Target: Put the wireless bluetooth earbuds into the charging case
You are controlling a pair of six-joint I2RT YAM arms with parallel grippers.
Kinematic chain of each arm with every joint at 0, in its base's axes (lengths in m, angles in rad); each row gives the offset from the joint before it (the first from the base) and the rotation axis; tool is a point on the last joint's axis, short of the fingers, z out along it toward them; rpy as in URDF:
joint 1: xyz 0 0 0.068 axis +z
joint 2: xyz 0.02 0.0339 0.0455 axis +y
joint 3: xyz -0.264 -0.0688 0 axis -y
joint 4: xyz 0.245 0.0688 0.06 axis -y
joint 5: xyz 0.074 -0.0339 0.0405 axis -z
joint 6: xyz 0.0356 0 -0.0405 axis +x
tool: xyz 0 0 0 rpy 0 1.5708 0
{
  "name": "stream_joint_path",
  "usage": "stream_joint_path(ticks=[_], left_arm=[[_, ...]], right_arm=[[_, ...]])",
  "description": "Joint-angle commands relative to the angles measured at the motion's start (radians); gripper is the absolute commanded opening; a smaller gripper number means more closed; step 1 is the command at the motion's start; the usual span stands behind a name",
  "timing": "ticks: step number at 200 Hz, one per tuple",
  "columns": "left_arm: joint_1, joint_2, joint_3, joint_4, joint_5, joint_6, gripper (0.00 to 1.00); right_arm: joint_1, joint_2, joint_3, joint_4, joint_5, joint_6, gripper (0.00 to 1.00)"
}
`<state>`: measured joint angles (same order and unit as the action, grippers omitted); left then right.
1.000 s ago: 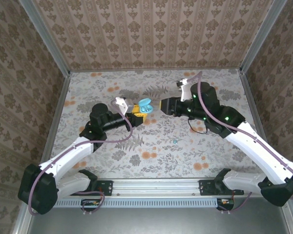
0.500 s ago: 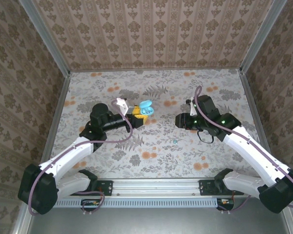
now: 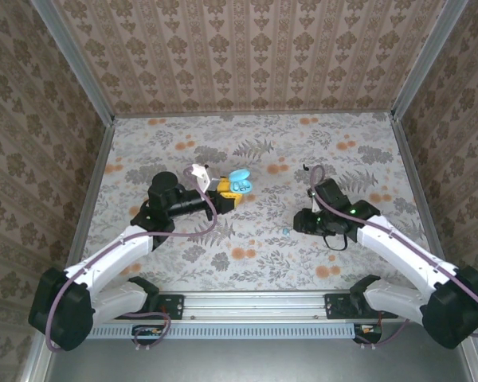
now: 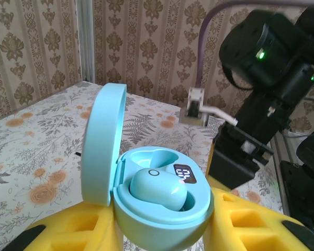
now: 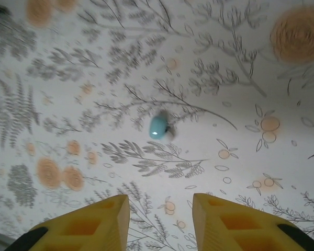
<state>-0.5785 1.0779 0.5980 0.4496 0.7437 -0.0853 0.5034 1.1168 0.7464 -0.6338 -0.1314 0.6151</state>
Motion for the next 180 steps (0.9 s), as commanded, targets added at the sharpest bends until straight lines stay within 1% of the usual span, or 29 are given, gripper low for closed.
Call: stream_joint_path(ticks=[1, 13, 22, 49, 63, 103, 119, 140, 180], left_arm=[[-0.006, -0.009, 0.0, 0.026, 0.01, 0.002, 0.37], [-0.006, -0.004, 0.009, 0.023, 0.018, 0.005, 0.37], [-0.006, -0.001, 0.01, 0.017, 0.018, 0.015, 0.37], [-0.006, 0.004, 0.0, 0.017, 0.008, 0.019, 0.37], [-0.006, 0.002, -0.005, 0.017, 0.007, 0.025, 0.37], [-0.005, -0.024, -0.021, 0.001, -0.013, 0.025, 0.37], [-0.006, -0.038, -0.026, -0.024, -0.026, 0.046, 0.37], [-0.004, -0.045, -0.033, -0.029, -0.042, 0.052, 0.37], [-0.003, -0.043, -0.029, -0.036, -0.036, 0.048, 0.37]], right_arm=[[0.037, 0.061, 0.006, 0.048, -0.001, 0.028, 0.36], [0.072, 0.106, 0.037, 0.048, 0.037, 0.012, 0.37], [0.102, 0.145, 0.065, 0.039, 0.088, -0.007, 0.36], [0.188, 0.278, 0.187, -0.067, 0.231, -0.049, 0.33], [0.229, 0.337, 0.213, -0.081, 0.287, -0.061, 0.32], [0.254, 0.461, 0.267, -0.1, 0.312, -0.061, 0.3], [0.266, 0.498, 0.288, -0.112, 0.334, -0.064, 0.3], [0.266, 0.54, 0.301, -0.109, 0.344, -0.069, 0.3], [0.265, 0.618, 0.333, -0.114, 0.361, -0.081, 0.28]])
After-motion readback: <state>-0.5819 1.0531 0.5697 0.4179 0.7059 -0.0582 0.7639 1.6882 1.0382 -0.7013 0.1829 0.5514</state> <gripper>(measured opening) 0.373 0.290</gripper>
